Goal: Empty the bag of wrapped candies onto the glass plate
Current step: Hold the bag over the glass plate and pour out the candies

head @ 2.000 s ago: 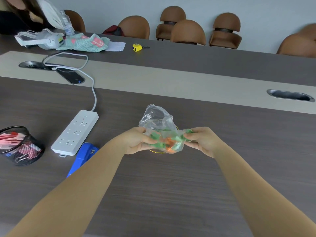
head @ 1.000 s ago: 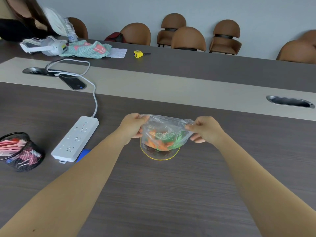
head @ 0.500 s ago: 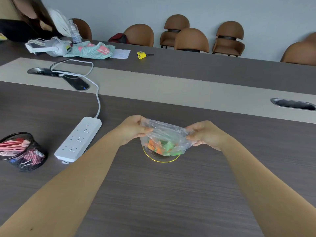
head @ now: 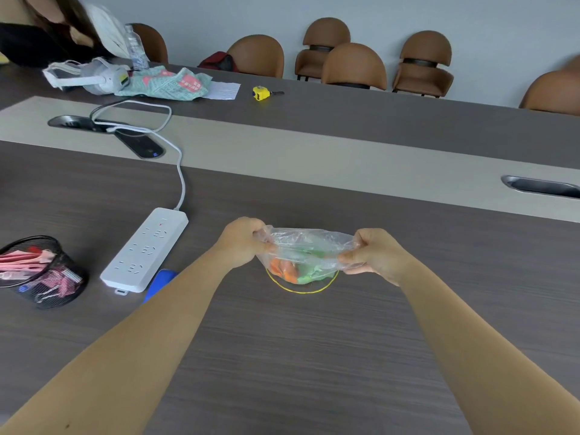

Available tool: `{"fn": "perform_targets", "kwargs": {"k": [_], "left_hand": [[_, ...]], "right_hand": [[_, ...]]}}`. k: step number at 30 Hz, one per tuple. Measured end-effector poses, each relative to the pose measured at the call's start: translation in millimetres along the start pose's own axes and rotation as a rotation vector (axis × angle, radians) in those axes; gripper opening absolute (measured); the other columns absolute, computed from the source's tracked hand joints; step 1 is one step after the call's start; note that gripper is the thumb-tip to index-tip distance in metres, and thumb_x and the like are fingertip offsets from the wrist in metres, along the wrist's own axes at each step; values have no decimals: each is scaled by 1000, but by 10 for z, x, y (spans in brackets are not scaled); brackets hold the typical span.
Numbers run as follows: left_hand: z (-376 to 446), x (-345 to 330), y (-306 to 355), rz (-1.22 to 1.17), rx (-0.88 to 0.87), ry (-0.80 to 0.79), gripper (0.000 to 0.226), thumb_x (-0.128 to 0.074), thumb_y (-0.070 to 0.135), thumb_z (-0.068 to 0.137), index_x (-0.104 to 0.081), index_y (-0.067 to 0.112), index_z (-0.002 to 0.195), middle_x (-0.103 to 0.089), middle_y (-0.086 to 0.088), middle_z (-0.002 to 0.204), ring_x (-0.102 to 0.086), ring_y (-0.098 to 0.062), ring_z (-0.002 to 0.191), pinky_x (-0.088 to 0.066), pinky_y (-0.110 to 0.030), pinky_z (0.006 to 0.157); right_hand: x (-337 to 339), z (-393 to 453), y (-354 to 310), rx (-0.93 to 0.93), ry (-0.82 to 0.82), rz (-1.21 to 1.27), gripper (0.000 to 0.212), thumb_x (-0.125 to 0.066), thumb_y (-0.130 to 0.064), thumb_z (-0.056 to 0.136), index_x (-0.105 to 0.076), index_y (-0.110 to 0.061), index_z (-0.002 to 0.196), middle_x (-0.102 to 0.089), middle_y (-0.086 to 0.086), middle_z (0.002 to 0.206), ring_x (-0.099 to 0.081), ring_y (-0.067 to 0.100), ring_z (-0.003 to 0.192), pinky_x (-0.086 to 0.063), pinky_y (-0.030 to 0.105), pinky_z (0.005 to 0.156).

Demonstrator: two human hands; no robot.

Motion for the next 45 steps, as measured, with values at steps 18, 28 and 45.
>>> {"fn": "perform_targets", "kwargs": {"k": [18, 28, 45], "left_hand": [[180, 283, 315, -273, -54, 77, 21, -67, 10, 78, -46, 10, 74, -53, -6, 70, -52, -12, 57, -48, -12, 46], [354, 347, 521, -405, -52, 77, 24, -65, 9, 79, -49, 16, 62, -53, -2, 66, -51, -10, 56, -47, -8, 43], [700, 495, 734, -372, -163, 106, 34, -66, 9, 77, -39, 15, 58, -53, -11, 73, -56, -23, 76, -50, -47, 87]], "right_hand": [[368, 15, -473, 244, 314, 79, 32, -61, 8, 75, -41, -15, 64, -47, 6, 69, -54, 19, 58, -50, 12, 41], [595, 35, -675, 327, 486, 123, 34, -61, 4, 77, -41, -21, 65, -45, 0, 69, -53, 15, 53, -52, 16, 48], [742, 153, -881, 390, 562, 183, 33, -59, 9, 75, -44, -18, 61, -47, -1, 65, -51, 15, 63, -54, 27, 66]]}}
Point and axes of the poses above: each hand's wrist, its own z-axis towards the middle knuckle, its own x-axis out of the back of the hand, y = z × x, the point moved 9 cm from there along z, towards the middle knuckle
